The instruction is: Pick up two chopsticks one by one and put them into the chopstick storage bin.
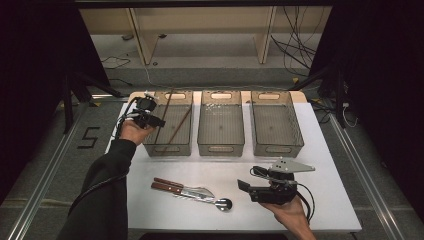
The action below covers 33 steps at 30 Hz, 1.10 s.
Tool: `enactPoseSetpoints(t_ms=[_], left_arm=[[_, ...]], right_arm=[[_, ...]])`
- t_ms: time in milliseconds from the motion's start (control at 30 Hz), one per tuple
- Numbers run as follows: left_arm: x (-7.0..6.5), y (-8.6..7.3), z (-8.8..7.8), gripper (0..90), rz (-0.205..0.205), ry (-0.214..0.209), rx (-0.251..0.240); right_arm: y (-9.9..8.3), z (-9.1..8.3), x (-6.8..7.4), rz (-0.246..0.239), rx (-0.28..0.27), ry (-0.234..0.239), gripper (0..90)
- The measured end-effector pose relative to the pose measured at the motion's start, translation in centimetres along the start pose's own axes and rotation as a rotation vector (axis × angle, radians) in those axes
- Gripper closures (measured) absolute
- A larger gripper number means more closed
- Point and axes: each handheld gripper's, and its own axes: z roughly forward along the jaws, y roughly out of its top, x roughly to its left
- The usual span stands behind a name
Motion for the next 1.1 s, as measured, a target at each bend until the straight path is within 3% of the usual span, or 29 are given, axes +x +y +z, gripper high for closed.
enactPoseSetpoints(t_ms=[233, 467, 733, 900, 1100], left_arm=[[-0.8, -0.1, -2.5, 39.9, -0.015, -0.032, -0.096], [-2.2, -1.4, -6.0, 26.9, 0.013, -0.071, -0.18], [-4.5, -4.6, -8.8, 22.9, 0.082, -0.133, -0.239], [-6.0, -6.3, -9.4, 20.4, 0.134, -0.151, -0.262], [-6.9, -8.5, -9.4, 20.4, 0.15, -0.171, -0.283]], right_arm=[[0.0, 0.0, 0.0, -0.002, -0.001, 0.003, 24.0], [0.0, 0.1, 0.1, -0.006, 0.002, 0.005, 23.9], [-0.1, 0.1, 0.0, -0.006, -0.002, 0.005, 23.7], [-0.2, 0.0, 0.1, -0.008, -0.017, 0.005, 23.7], [-0.4, 0.0, 0.2, -0.018, -0.01, 0.012, 23.7]])
